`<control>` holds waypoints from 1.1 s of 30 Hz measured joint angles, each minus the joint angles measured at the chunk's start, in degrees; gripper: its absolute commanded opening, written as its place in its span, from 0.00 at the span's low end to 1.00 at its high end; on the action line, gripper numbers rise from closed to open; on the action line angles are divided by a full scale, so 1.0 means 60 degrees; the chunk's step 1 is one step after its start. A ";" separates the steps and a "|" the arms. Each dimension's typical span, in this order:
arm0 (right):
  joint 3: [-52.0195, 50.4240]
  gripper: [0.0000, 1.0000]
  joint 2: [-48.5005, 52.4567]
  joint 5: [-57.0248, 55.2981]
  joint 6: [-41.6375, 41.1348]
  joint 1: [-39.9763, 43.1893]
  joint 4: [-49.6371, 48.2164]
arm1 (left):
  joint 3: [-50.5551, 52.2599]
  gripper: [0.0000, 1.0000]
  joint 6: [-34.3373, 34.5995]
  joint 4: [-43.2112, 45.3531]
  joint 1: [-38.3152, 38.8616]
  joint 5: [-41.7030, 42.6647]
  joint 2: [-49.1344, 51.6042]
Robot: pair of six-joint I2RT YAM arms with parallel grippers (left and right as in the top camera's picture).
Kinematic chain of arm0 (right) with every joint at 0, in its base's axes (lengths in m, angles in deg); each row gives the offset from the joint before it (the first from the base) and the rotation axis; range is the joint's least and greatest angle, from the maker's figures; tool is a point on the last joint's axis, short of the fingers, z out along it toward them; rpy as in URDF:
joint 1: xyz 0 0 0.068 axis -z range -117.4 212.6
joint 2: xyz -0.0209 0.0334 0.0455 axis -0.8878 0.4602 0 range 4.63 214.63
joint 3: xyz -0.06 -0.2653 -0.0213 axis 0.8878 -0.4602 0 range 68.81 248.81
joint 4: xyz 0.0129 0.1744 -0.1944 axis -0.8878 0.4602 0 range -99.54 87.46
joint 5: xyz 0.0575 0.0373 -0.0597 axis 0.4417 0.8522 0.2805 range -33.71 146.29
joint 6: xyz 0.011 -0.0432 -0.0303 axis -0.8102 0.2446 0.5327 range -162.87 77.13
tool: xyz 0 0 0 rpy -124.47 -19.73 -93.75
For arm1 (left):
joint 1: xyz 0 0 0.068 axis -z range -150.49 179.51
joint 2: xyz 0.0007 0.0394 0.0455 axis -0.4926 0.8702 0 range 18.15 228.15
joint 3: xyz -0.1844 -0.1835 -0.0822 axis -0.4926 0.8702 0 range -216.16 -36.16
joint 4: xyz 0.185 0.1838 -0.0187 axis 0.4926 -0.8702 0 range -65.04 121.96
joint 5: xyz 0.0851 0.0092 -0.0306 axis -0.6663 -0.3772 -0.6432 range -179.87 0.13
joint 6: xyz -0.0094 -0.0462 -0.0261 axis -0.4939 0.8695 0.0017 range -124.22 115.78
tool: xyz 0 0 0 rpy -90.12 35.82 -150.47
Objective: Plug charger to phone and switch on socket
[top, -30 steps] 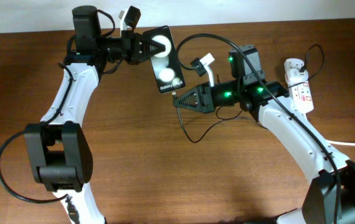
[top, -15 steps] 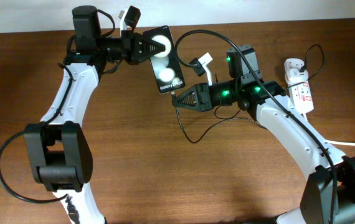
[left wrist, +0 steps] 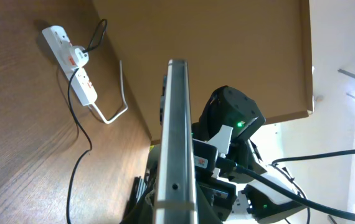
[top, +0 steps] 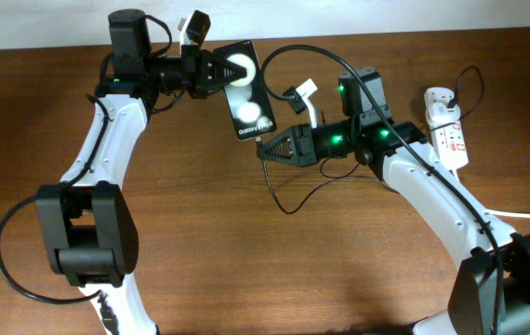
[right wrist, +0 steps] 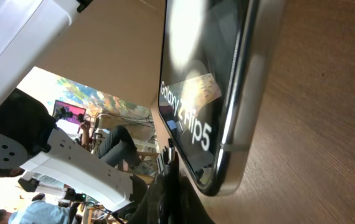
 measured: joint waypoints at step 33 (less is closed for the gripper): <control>-0.0036 0.04 0.0178 -0.0149 -0.0714 0.0000 -0.0688 | 0.0000 0.00 0.0029 0.0280 -0.0084 -0.0142 0.0000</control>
